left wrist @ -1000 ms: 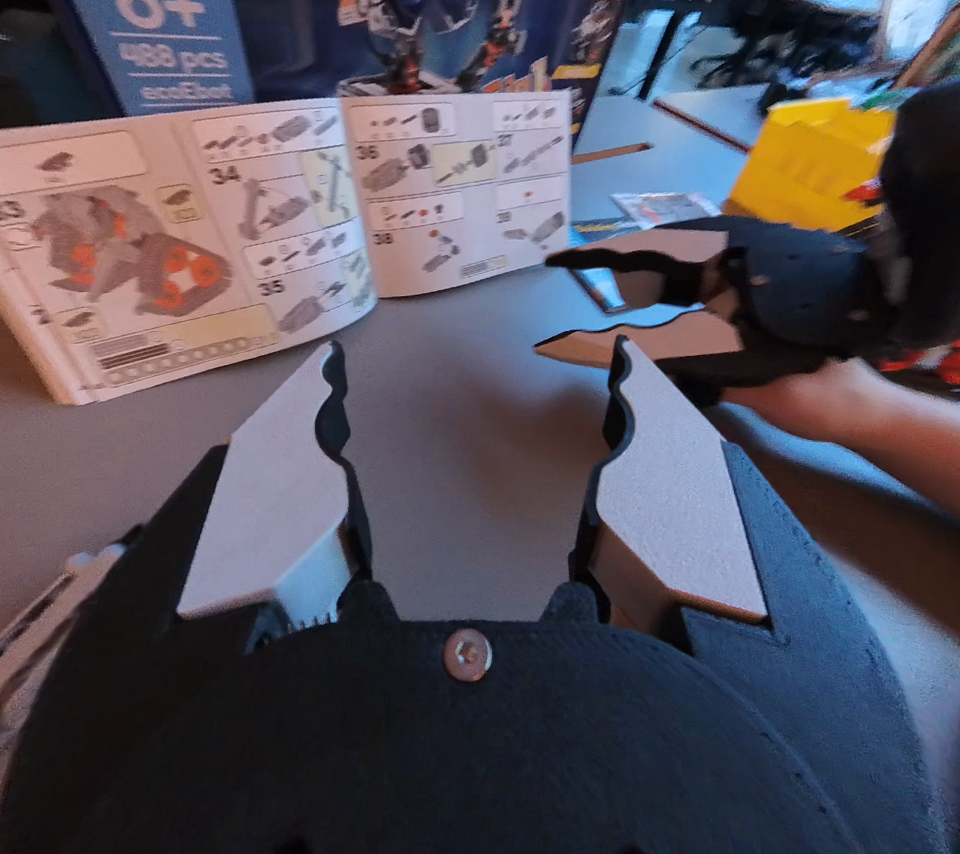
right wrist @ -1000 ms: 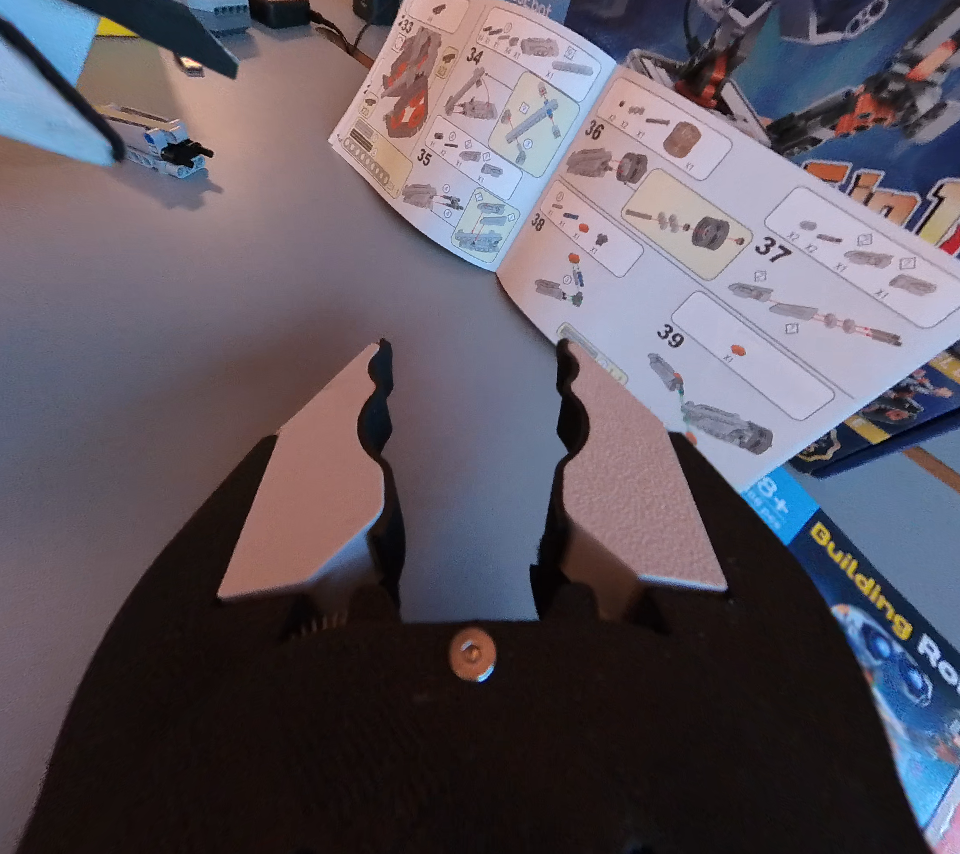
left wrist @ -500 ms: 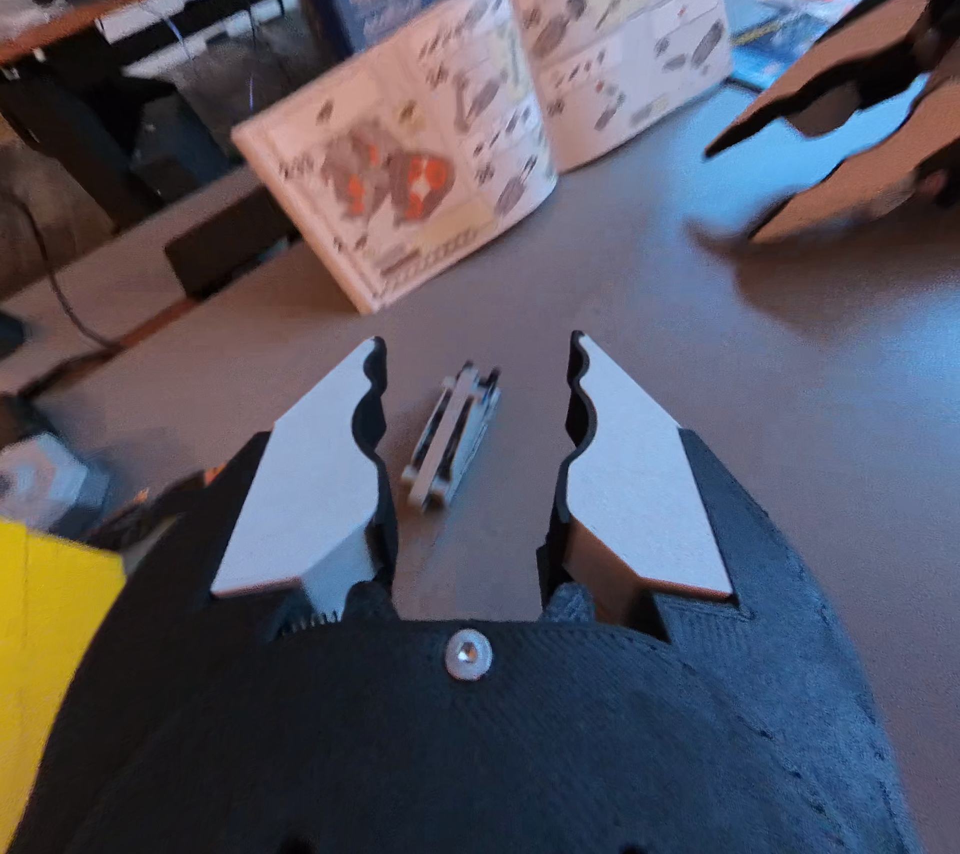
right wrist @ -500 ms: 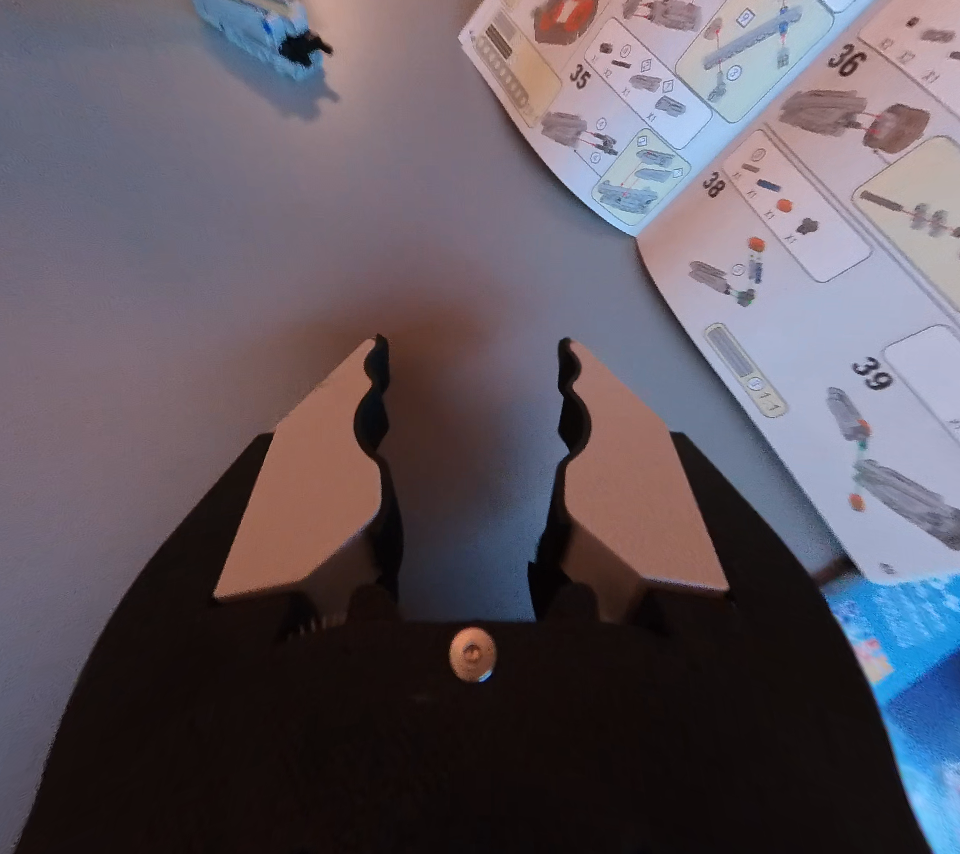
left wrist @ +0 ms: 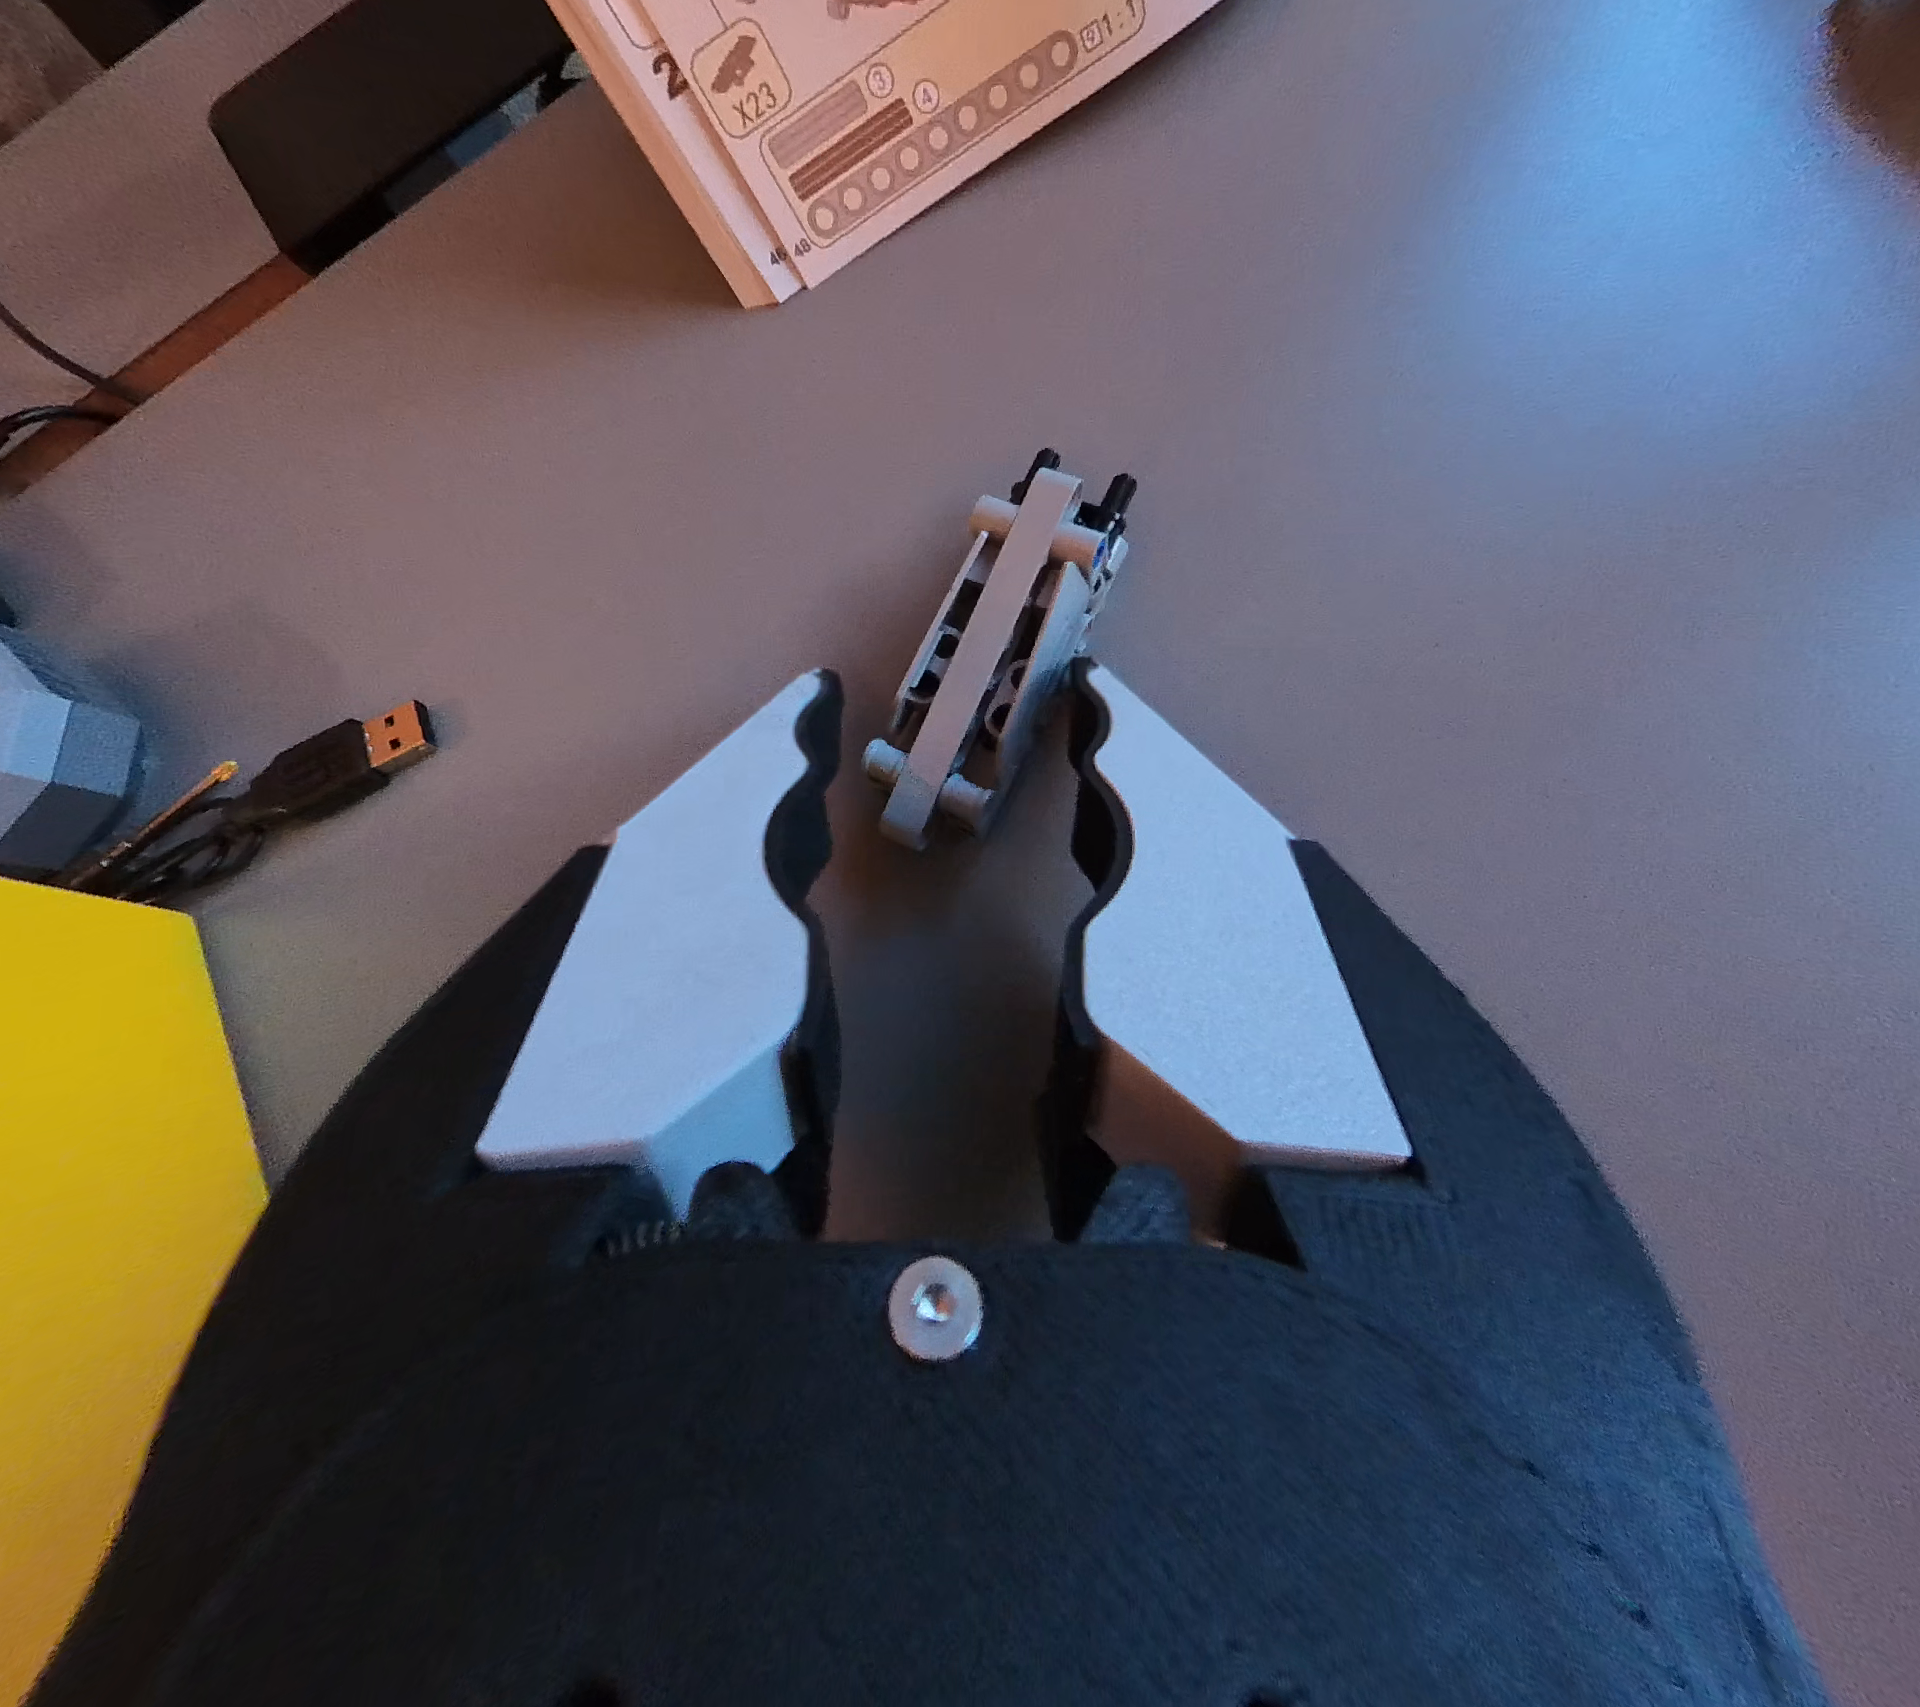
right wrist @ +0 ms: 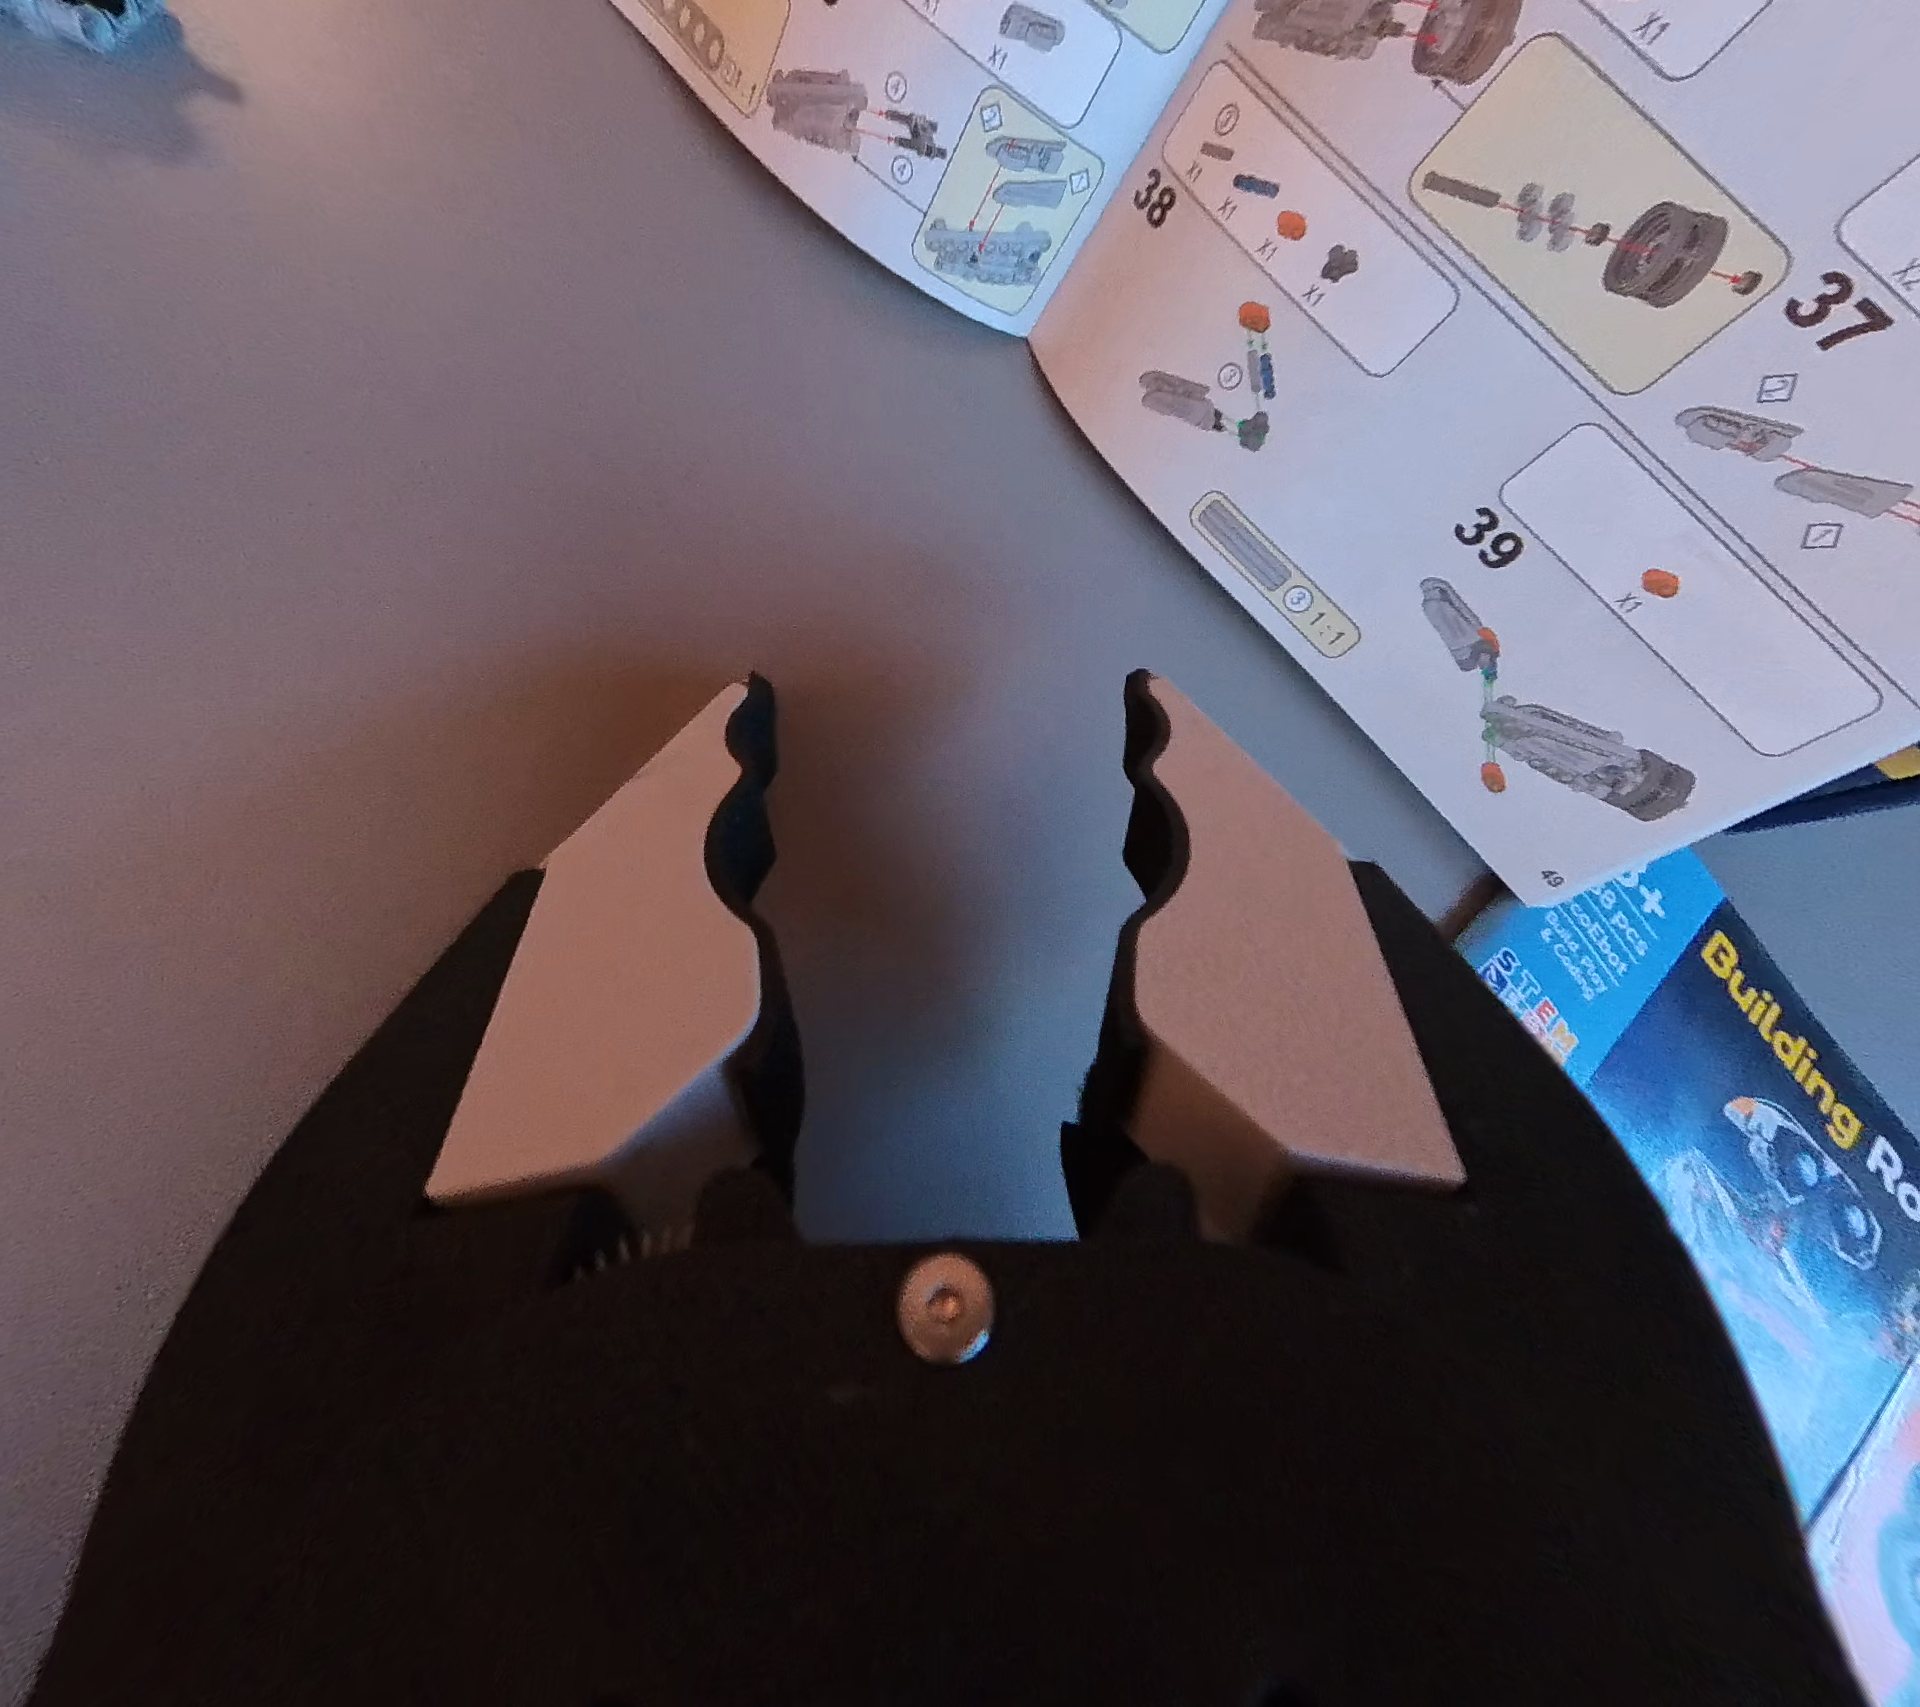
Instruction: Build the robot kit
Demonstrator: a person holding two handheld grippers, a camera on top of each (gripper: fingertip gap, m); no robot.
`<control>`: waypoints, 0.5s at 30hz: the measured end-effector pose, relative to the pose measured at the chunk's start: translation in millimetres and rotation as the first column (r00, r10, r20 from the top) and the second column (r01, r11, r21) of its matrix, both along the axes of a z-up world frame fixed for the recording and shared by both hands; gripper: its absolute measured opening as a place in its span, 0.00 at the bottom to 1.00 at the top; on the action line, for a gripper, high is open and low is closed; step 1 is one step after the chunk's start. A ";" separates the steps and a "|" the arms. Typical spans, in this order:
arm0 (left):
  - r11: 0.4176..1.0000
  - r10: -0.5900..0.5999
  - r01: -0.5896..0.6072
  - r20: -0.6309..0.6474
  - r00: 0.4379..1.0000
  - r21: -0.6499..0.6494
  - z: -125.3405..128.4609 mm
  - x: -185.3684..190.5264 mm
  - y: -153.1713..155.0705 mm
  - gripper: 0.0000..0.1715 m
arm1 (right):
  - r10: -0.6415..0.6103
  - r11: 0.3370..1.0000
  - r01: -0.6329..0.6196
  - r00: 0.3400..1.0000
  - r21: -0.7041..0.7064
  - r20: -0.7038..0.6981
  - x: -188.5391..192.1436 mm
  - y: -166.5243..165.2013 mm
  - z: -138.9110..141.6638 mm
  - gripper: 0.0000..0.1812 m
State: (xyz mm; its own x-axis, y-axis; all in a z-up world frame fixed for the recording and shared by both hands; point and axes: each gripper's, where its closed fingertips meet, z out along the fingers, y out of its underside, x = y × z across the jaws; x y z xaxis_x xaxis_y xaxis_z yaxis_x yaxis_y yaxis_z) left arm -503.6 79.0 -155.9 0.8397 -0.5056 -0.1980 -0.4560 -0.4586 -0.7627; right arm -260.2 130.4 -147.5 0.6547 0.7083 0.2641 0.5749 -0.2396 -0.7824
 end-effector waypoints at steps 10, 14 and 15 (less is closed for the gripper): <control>0.999 0.031 -0.030 -0.033 0.999 0.020 0.1 -3.9 4.7 0.18 | 0.024 0.999 -0.024 1.000 -0.029 -0.012 -2.9 -2.3 -2.0 0.38; 0.995 0.099 -0.098 -0.035 0.994 0.026 0.6 -15.5 8.9 0.18 | 0.029 0.999 -0.029 1.000 -0.027 -0.011 -3.4 -2.9 -1.9 0.38; 0.993 0.112 -0.112 -0.035 0.993 0.028 0.8 -17.6 9.7 0.19 | 0.031 0.999 -0.031 0.999 -0.029 -0.012 -3.5 -3.0 -2.0 0.38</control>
